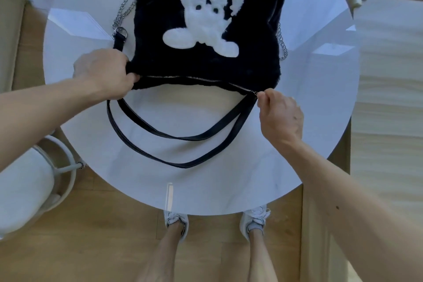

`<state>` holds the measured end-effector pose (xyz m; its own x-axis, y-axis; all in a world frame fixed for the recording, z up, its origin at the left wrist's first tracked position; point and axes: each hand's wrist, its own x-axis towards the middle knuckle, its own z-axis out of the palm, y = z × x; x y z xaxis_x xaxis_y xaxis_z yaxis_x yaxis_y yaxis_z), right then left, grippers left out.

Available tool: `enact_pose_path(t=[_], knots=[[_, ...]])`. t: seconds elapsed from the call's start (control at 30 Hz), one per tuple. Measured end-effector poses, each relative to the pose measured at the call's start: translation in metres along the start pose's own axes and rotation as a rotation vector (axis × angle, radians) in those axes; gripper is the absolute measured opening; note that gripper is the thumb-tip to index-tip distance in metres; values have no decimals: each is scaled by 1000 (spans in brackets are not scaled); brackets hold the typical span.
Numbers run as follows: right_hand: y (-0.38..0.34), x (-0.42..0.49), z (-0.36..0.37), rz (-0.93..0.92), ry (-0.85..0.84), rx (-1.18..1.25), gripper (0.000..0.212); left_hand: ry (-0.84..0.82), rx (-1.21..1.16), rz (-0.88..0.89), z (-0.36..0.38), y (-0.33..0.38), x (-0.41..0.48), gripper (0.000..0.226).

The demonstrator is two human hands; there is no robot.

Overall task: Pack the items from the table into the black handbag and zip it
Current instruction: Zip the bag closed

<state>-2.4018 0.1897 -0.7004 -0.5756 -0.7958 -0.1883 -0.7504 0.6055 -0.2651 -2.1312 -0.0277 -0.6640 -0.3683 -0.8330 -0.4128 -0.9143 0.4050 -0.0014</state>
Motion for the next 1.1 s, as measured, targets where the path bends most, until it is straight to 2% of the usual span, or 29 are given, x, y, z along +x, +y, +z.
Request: enact_pose_path(t=[0.07, 0.13, 0.2, 0.23, 0.3, 0.37, 0.47, 0.53, 0.57, 0.67, 0.7, 0.77, 0.8, 0.87, 1.0, 1.1], knots=[[-2, -1, -2, -20, 4, 62, 43, 158, -37, 31, -3, 24, -6, 38], [-7, -1, -3, -36, 9, 136, 43, 292, -154, 248, -6, 59, -18, 39], [-19, -3, -4, -55, 5, 183, 41, 235, -246, 487, -6, 96, -29, 27], [-24, -4, -5, -62, 5, 201, 40, 158, -278, 536, -3, 116, -32, 25], [-27, -4, -6, -77, 5, 219, 39, 33, -361, 534, 4, 150, -34, 36], [-24, -3, -10, -115, 9, 245, 36, 27, -465, 538, 11, 174, -32, 42], [-12, 2, -19, -199, 1, 255, 32, 104, -565, 559, 18, 190, -30, 23], [-4, 6, -26, -255, -30, 295, 33, 167, -612, 535, 24, 191, -29, 12], [0, 9, -27, -249, -28, 347, 32, 190, -631, 505, 26, 192, -29, 14], [13, 21, -25, -13, 50, 558, 14, 200, -739, 354, 32, 192, -29, 18], [18, 26, -23, 88, 30, 594, 11, 189, -783, 295, 34, 195, -30, 18], [19, 32, -18, 159, -119, 627, 37, 156, -871, 200, 35, 196, -32, 18], [17, 34, -16, 132, -195, 635, 44, 131, -905, 181, 35, 197, -32, 18], [10, 36, -15, 33, -261, 637, 44, 102, -923, 179, 37, 198, -33, 19], [11, 46, -19, -17, -207, 543, 26, 134, -921, 146, 40, 191, -31, 19], [22, 51, -23, -6, -218, 570, 20, 165, -900, 87, 44, 184, -28, 19]])
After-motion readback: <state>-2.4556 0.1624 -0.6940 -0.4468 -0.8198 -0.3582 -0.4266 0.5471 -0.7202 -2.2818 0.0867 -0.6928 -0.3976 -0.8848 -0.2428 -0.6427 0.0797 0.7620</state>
